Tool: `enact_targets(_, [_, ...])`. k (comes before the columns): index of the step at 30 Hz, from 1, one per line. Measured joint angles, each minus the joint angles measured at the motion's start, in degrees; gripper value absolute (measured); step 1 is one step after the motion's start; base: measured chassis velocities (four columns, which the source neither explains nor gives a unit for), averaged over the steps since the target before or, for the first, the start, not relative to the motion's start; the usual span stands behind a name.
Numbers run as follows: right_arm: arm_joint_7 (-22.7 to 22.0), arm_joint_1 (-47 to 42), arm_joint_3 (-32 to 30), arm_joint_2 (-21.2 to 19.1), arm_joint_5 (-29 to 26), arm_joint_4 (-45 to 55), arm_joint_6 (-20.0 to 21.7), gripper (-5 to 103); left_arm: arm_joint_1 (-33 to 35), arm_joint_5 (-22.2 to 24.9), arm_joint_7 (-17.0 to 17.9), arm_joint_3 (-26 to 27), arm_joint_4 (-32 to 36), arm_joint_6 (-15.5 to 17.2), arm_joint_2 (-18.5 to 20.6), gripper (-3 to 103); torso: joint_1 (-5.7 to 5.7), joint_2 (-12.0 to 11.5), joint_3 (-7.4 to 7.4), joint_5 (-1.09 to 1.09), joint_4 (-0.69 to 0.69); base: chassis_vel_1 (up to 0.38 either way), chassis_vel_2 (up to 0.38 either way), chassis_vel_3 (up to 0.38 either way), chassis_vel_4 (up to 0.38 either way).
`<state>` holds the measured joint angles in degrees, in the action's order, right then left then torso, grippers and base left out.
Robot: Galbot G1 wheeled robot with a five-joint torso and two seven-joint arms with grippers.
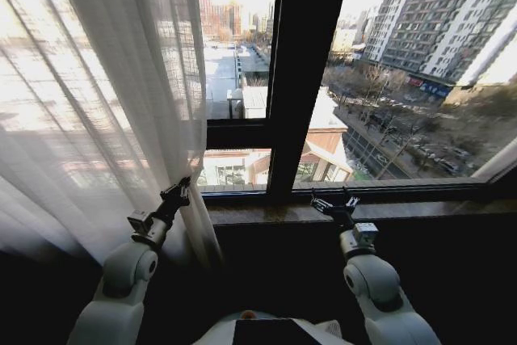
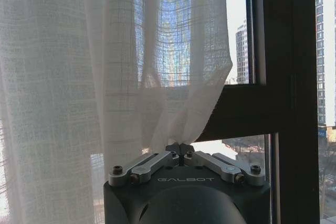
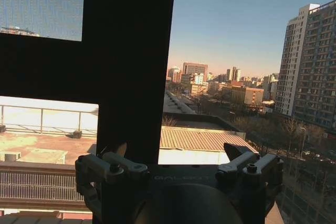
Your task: Open the curtains by pulling them apart, changing their state from closed to fully open.
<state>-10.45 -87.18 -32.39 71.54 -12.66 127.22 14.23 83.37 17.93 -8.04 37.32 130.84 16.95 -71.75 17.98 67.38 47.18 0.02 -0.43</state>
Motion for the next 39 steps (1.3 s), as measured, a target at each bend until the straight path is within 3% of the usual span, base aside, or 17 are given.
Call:
enact_targets(8, [0.0, 0.3, 0.3, -0.7, -0.3, -0.1, 0.1, 100, 2.2, -0.8, 0.0, 1.2, 4.3, 0.0, -1.1, 0, 0.00, 0.0, 0.00, 0.00, -0.01, 0.000, 0.000, 0.000, 0.000])
enact_targets(20, [0.0, 1.2, 1.0, -1.8, -2.0, 0.4, 0.4, 100, 6.4, -1.6, 0.0, 2.8, 9.9, 2.4, -2.0, 0, 0.00, 0.0, 0.00, 0.00, 0.00, 0.000, 0.000, 0.000, 0.000])
enact_targets(39, [2.0, 1.4, 0.6, -2.4, -0.9, 1.3, 0.7, 100, 5.9, -0.9, 0.0, 2.8, 9.0, 2.8, -2.1, 0, 0.01, 0.0, 0.00, 0.00, -0.01, 0.000, 0.000, 0.000, 0.000])
